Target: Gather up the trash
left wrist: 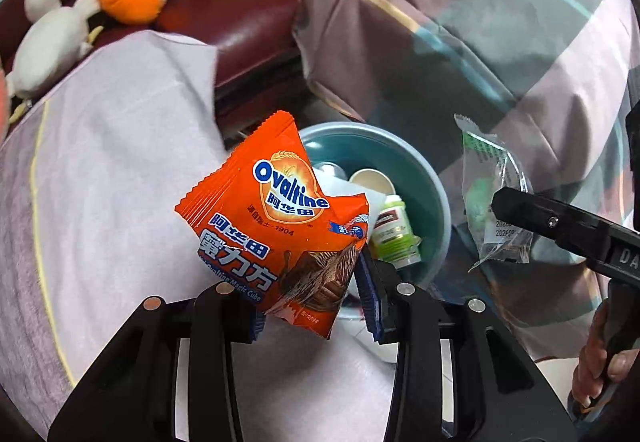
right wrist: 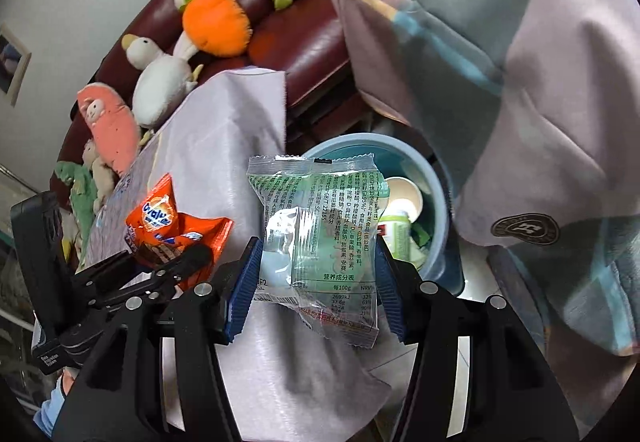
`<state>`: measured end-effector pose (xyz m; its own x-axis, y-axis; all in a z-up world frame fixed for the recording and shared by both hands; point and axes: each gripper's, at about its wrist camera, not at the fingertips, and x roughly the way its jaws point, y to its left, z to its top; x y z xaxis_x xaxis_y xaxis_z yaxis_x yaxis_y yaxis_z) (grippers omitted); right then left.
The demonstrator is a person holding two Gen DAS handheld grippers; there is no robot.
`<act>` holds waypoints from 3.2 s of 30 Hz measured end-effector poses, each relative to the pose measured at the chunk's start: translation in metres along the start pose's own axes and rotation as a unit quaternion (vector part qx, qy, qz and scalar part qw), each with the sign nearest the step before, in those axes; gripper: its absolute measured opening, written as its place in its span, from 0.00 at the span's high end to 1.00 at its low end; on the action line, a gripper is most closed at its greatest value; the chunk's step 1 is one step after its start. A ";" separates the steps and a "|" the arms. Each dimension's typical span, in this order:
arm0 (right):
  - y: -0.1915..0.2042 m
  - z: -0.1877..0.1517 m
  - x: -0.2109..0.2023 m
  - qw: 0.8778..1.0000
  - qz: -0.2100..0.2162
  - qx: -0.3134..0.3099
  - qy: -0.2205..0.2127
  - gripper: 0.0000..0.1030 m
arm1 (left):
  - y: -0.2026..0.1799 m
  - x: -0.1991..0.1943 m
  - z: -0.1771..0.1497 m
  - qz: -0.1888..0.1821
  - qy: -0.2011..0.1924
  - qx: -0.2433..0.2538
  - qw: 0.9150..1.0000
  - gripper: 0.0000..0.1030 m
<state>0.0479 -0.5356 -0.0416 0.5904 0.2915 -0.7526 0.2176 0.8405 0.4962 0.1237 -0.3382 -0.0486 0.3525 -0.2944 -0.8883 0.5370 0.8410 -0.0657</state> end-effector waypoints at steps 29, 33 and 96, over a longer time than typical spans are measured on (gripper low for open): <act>-0.012 0.034 0.028 0.999 -0.048 0.017 0.013 0.48 | 0.007 0.041 0.023 -0.037 0.005 -0.012 0.999 0.10; -0.008 0.034 0.032 0.999 -0.049 0.010 0.019 0.48 | 0.019 0.032 0.015 -0.031 0.008 -0.030 0.999 0.09; 0.103 -0.070 -0.035 0.987 -0.121 -0.102 0.018 0.14 | 0.071 -0.111 -0.092 0.020 -0.083 -0.087 0.993 0.04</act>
<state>-0.0053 -0.4276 0.0056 0.5120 0.0832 -0.8550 0.1865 0.9608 0.2052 0.0525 -0.2040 0.0034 0.5003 -0.3172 -0.8056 0.3840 0.9153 -0.1219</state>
